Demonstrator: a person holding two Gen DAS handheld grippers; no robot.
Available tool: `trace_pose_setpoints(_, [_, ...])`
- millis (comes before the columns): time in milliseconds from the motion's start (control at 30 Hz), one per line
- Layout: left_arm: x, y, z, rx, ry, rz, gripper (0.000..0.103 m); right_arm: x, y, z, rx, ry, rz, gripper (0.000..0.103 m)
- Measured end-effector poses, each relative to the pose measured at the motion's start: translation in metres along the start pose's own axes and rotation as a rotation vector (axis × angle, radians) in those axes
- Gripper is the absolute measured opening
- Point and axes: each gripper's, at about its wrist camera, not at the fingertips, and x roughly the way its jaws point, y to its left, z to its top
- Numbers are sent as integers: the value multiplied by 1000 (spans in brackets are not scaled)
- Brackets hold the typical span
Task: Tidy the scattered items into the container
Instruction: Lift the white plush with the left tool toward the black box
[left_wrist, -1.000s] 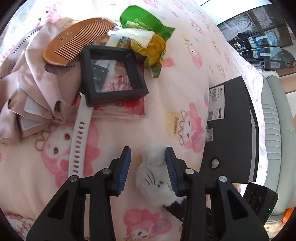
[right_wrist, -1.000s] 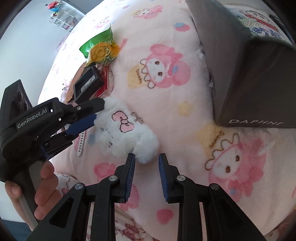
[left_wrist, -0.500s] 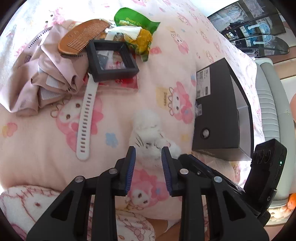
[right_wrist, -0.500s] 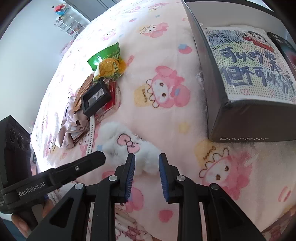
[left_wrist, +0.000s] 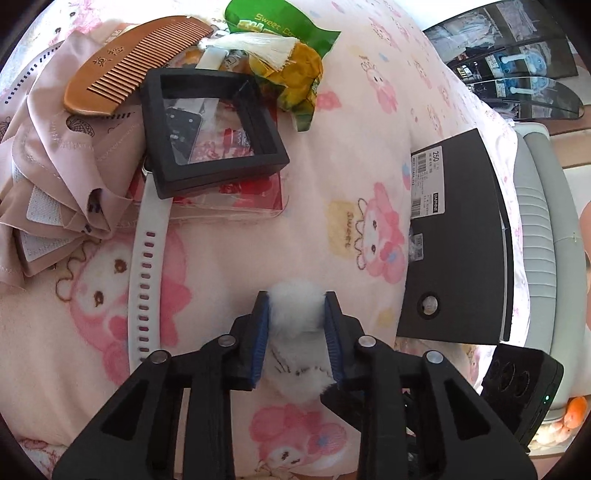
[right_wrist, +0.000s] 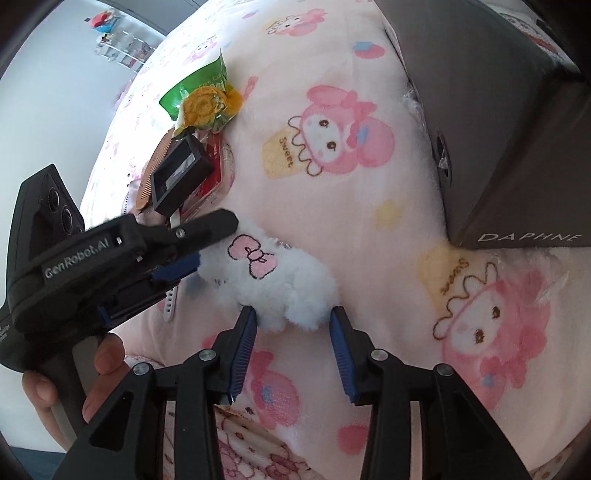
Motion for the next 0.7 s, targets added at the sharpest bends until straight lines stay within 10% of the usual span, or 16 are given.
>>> trace_pose_setpoints(700, [-7,32,-5,-192,-11,-146,38,5,-10,5,155,-162,31,46])
